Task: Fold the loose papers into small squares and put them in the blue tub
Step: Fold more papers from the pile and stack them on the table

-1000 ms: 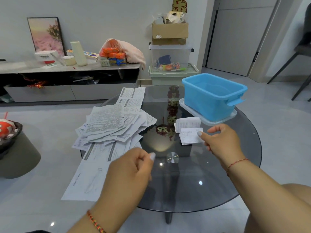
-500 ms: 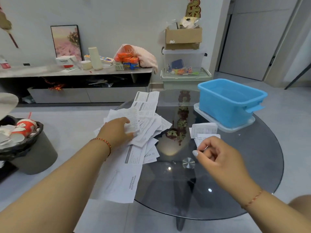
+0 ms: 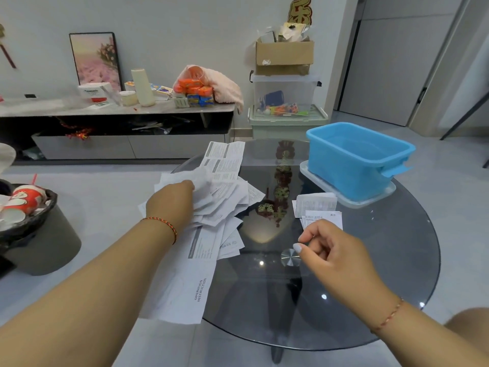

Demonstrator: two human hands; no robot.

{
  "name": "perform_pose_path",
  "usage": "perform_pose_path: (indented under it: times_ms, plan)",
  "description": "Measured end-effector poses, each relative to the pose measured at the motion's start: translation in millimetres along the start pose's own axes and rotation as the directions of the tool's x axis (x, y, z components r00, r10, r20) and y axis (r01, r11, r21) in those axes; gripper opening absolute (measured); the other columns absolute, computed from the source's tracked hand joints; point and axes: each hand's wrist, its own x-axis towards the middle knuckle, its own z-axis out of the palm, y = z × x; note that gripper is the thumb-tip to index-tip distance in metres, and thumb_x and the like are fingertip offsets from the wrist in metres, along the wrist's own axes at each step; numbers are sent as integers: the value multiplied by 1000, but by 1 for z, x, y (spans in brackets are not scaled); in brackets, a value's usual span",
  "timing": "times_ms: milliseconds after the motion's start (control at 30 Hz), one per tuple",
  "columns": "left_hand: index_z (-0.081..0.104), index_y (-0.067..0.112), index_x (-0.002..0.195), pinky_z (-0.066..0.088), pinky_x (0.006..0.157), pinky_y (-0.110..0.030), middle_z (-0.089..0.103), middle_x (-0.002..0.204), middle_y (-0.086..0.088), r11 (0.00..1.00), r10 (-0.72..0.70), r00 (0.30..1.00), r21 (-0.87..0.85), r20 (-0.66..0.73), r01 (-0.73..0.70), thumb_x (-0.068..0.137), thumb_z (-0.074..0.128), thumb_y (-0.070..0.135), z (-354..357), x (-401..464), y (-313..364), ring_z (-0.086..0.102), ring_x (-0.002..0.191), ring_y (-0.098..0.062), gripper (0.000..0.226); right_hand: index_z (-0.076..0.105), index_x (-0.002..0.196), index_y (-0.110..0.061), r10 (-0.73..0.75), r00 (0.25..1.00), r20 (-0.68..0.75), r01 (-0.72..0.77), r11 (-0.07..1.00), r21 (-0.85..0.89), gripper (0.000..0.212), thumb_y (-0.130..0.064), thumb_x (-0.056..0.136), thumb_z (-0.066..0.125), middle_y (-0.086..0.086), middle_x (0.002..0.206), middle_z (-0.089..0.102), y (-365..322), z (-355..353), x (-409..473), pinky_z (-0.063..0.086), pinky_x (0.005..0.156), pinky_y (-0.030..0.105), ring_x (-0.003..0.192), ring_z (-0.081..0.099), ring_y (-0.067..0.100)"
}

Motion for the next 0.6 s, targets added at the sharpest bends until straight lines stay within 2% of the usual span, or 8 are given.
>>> perform_pose_path:
  times_ms: [100,233,300,367,433,500,533,600]
  plan:
    - [47,15,126,37,62,-33,63,100,-10,1000,6,986,10,-166,-5,84,42,-3,-25,-13,25,58,87,-32,46,55,72,-28,-4,1000,-7,4,1000,10,20,-18,79,71,0,60,56,0,-3,-1,39,52,15,50,44,8]
    - [49,21,125,30,55,-31,64,91,-7,994,99,951,-4,-293,-105,79,51,-1,-65,-49,65,57,76,-31,51,54,72,-30,0,999,-35,1,999,42,23,-15,78,72,-1,63,56,-3,-8,-4,39,53,14,52,44,8]
    - [62,16,96,21,47,-26,61,66,-6,977,210,902,58,-377,-204,60,60,-6,-75,-71,81,54,55,-29,43,53,78,-34,-24,995,-93,29,998,52,31,-11,75,73,-7,69,57,-6,-12,-7,41,55,13,57,49,9]
    - [61,14,68,16,45,-22,51,48,-3,947,320,865,118,-387,-298,46,51,-3,-84,-95,94,45,38,-24,29,48,88,-38,-102,981,-163,104,995,4,44,-10,70,78,-11,79,55,-8,-18,-10,43,58,15,68,54,11]
    - [58,16,60,16,46,-22,49,46,-1,917,396,842,117,-368,-380,50,36,9,-82,-118,105,45,36,-22,25,42,100,-43,-222,957,-186,206,973,-104,62,-15,64,83,-18,93,49,-10,-25,-15,43,64,15,80,52,8]
    - [57,18,59,20,43,-22,50,47,0,890,450,829,91,-331,-447,55,24,9,-75,-141,115,47,38,-21,34,43,116,-34,-362,921,-147,325,919,-223,69,-23,60,83,-18,107,44,-9,-32,-19,41,78,13,90,48,2]
    - [57,18,58,24,41,-22,49,47,0,878,473,823,87,-314,-471,57,24,8,-66,-152,120,47,39,-21,35,45,117,-29,-424,901,-93,386,881,-272,67,-27,60,80,-14,111,46,-8,-36,-22,38,84,12,95,47,2]
    - [57,19,57,26,39,-20,48,47,1,842,532,816,43,-225,-537,58,26,9,-52,-168,125,47,38,-20,33,57,102,-25,-489,869,76,486,818,-307,40,-29,64,70,-11,103,56,-1,-41,-27,42,84,19,95,50,6]
